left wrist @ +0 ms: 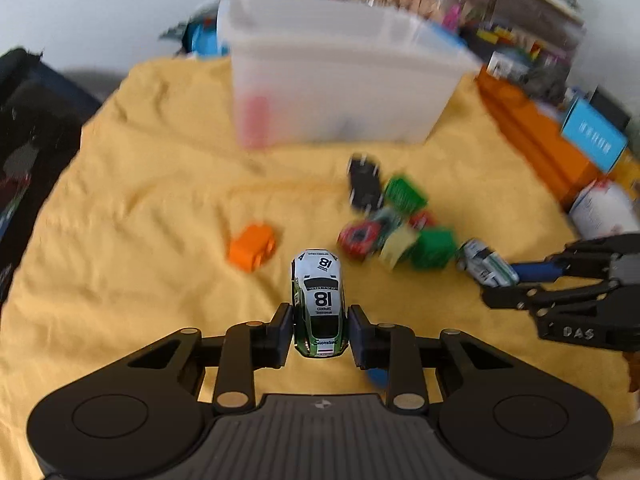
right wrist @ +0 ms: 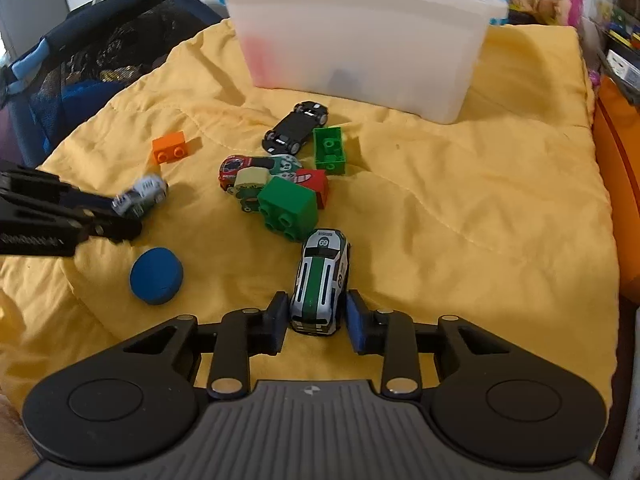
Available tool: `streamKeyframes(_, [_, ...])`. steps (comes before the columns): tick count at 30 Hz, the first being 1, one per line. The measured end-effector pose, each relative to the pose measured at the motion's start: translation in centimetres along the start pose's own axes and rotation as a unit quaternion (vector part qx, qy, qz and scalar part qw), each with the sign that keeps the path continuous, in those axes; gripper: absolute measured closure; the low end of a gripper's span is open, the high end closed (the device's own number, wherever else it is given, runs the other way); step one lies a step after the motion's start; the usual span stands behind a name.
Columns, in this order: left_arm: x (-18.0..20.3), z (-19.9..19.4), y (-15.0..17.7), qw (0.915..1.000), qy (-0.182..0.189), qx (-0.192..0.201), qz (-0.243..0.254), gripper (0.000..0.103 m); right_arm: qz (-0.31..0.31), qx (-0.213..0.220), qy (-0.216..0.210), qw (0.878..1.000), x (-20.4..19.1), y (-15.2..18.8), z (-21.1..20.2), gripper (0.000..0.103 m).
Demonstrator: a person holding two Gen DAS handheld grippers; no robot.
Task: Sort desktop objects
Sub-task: 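Carry the white race car over the clear bin and open the left tool, then grasp the red race car with the left tool while the right tool reaches toward the black car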
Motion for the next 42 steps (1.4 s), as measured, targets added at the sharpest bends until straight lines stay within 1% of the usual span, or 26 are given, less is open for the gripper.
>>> streamKeyframes(2, [0.2, -1.4, -2.0, 0.9996, 0.009, 0.027, 0.0, 0.07, -0.002, 0.009, 0.006, 1.0, 0.3, -0.5, -0.8, 0.07])
streamKeyframes(5, [0.2, -3.6, -5.9, 0.996, -0.002, 0.088, 0.018, 0.07, 0.0, 0.042, 0.017, 0.999, 1.2, -2.5, -2.8, 0.07])
streamKeyframes(7, [0.2, -4.8, -9.1, 0.9911, -0.011, 0.129, 0.031, 0.07, 0.001, 0.074, 0.024, 0.997, 1.8, -4.7, -4.3, 0.07])
streamKeyframes(12, [0.5, -5.7, -15.8, 0.9812, -0.011, 0.187, 0.046, 0.07, 0.007, 0.162, 0.033, 0.986, 2.9, -11.7, -7.5, 0.069])
streamKeyframes(15, [0.6, -5.6, -19.4, 0.9769, -0.017, 0.204, 0.062, 0.07, 0.014, 0.199, 0.041, 0.979, 3.3, -15.7, -8.1, 0.069])
streamKeyframes(18, [0.6, -4.8, -21.7, 0.9771, -0.022, 0.201, 0.068, 0.07, 0.022, 0.222, 0.046, 0.974, 3.4, -19.6, -7.9, 0.069])
streamKeyframes(21, [-0.1, -2.1, -23.5, 0.9792, -0.043, 0.184, 0.075, 0.07, 0.053, 0.215, 0.043, 0.974, 3.5, -22.5, -7.2, 0.069])
streamKeyframes(22, [-0.7, -0.5, -23.7, 0.9811, -0.054, 0.17, 0.076, 0.07, 0.054, 0.216, 0.039, 0.974, 3.3, -23.2, -6.9, 0.069])
streamKeyframes(24, [-1.9, 1.9, -23.5, 0.9829, -0.067, 0.15, 0.083, 0.07, 0.051, 0.207, 0.054, 0.975, 3.4, -24.4, -5.6, 0.069])
streamKeyframes(25, [-2.2, 3.1, -23.1, 0.9843, -0.062, 0.142, 0.085, 0.069, 0.05, 0.205, 0.061, 0.976, 3.5, -24.6, -5.0, 0.069])
streamKeyframes(26, [-2.3, 3.8, -22.6, 0.9868, -0.059, 0.13, 0.076, 0.068, 0.049, 0.198, 0.068, 0.977, 3.7, -24.6, -4.3, 0.068])
streamKeyframes(27, [-2.5, 4.0, -22.0, 0.9884, -0.058, 0.125, 0.064, 0.066, 0.049, 0.192, 0.076, 0.977, 3.9, -24.5, -3.4, 0.067])
streamKeyframes(28, [-2.5, 3.5, -21.3, 0.988, -0.053, 0.134, 0.056, 0.058, 0.05, 0.185, 0.078, 0.978, 4.1, -24.2, -2.6, 0.065])
streamKeyframes(30, [-2.4, 1.8, -20.2, 0.9844, -0.042, 0.163, 0.052, 0.05, 0.065, 0.194, 0.071, 0.976, 4.3, -23.2, -2.6, 0.065])
streamKeyframes(32, [-2.0, -0.1, -18.9, 0.982, -0.032, 0.181, 0.042, 0.046, 0.064, 0.206, 0.07, 0.974, 4.2, -22.0, -3.2, 0.064])
streamKeyframes(35, [-1.2, -1.8, -16.7, 0.9816, -0.015, 0.186, 0.04, 0.039, 0.063, 0.207, 0.059, 0.975, 3.5, -19.8, -3.5, 0.059])
streamKeyframes(36, [-0.8, -1.9, -16.0, 0.9827, -0.012, 0.179, 0.045, 0.038, 0.066, 0.203, 0.055, 0.975, 3.2, -18.9, -3.6, 0.058])
streamKeyframes(38, [0.0, -1.9, -13.5, 0.9862, -0.011, 0.156, 0.053, 0.038, 0.068, 0.19, 0.045, 0.978, 2.6, -17.0, -3.5, 0.057])
streamKeyframes(42, [1.0, -0.3, -7.7, 0.9949, 0.001, 0.083, 0.057, 0.038, 0.045, 0.158, 0.034, 0.986, 1.2, -12.8, -3.0, 0.054])
Point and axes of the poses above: each gripper's, at about its wrist camera, not at the fingertips, and z roughly the way its jaws point, x to its right, y to its underside, the point moved 8 cm from there along z, roughly the way its jaws point, and after that the axes turned 2 degrees about y, right-handed, at the moved point
